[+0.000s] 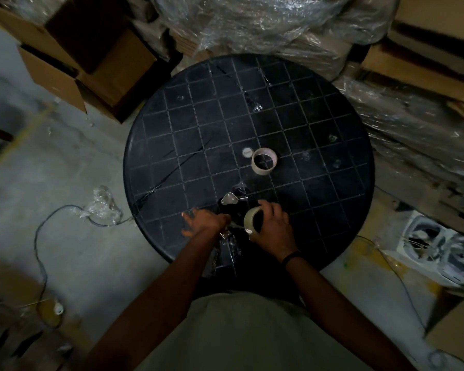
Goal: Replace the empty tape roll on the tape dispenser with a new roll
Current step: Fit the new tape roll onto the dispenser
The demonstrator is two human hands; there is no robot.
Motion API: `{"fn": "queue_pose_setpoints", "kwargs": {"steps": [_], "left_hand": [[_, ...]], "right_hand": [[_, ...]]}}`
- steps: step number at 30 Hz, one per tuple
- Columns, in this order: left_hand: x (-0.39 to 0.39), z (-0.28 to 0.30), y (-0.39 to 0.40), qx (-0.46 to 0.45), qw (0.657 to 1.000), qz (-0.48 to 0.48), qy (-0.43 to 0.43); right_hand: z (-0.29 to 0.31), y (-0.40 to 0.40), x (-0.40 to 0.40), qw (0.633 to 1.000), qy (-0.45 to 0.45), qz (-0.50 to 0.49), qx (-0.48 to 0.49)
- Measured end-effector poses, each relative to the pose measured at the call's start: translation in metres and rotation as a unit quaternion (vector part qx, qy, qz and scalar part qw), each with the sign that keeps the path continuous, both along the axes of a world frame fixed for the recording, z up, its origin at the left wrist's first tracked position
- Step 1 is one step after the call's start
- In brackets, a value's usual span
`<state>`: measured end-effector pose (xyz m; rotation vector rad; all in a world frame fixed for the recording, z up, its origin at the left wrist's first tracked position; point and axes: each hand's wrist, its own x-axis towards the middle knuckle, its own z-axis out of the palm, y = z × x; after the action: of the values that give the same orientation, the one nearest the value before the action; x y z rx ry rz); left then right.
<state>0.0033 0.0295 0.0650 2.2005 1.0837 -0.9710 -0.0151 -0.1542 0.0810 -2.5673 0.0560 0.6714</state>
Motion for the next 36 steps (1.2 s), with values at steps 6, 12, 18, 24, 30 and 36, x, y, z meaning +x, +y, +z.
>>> {"fn": "queue_pose_setpoints", "kwargs": {"steps": [6,12,18,24,30,36], "left_hand": [[0.019,0.011,0.033,0.031,0.997,-0.061,-0.02],[0.029,0.013,0.048,0.026,0.996,-0.083,-0.028],[0.035,-0.003,0.068,0.003,1.0,0.011,0.021],[0.032,-0.055,0.09,-0.004,0.992,0.125,0.003],[0.037,-0.085,0.09,-0.022,0.988,0.152,-0.028],[0.047,-0.092,0.086,-0.014,0.991,0.132,-0.03]], "right_hand": [[0.0,-0.03,0.002,0.982,0.006,0.179,-0.058],[-0.003,-0.012,0.013,0.976,-0.004,0.202,-0.08],[-0.008,-0.001,0.016,0.973,-0.006,0.218,-0.076],[-0.012,0.012,0.019,0.967,0.003,0.233,-0.104],[-0.016,0.016,0.02,0.968,0.025,0.224,-0.109],[-0.017,0.027,0.014,0.977,-0.008,0.189,-0.103]]}}
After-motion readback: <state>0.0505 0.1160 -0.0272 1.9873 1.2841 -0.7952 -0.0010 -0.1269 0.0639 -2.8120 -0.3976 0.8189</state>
